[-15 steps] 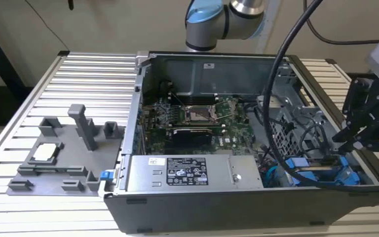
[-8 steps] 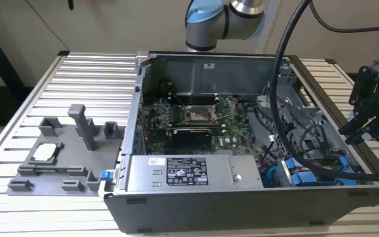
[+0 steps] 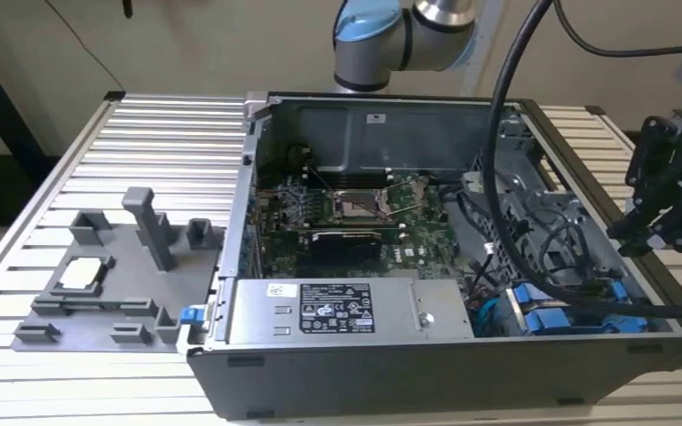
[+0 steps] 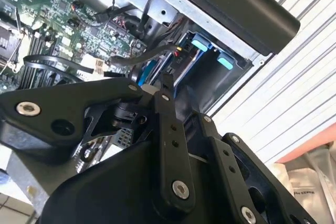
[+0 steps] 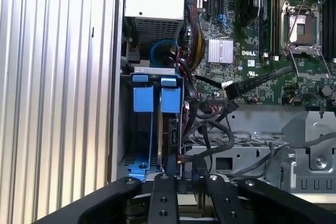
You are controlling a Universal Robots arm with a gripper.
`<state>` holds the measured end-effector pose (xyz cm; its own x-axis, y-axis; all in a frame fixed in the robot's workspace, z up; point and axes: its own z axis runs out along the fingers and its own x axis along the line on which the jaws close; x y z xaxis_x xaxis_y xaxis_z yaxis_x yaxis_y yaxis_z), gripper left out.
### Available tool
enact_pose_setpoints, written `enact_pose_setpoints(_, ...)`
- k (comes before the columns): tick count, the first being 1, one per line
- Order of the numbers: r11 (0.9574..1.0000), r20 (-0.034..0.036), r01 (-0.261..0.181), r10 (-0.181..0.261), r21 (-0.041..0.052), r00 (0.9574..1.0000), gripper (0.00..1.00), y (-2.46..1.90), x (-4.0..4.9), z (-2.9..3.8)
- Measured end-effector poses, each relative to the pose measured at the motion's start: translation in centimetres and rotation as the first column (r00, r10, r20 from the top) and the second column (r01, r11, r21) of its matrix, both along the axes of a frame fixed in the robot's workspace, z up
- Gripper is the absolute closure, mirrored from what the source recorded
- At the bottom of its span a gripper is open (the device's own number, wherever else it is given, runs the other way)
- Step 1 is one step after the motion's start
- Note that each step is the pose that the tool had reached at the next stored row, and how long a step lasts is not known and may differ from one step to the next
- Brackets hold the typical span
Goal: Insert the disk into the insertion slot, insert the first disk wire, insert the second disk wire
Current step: 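Insert the first disk wire, then insert the second disk wire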
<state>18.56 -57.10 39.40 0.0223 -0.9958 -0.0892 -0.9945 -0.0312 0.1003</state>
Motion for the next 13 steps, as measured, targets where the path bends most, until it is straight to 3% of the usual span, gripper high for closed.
enact_pose_setpoints(5, 1.0000, 0.0000, 0.000, 0.000, 0.0001, 1.0000, 0.73, 1.32, -0.46, -0.05)
enact_pose_setpoints(13, 1.0000, 0.0014, 0.005, -0.005, 0.0002, 1.0000, 0.73, 2.35, -2.66, -0.16)
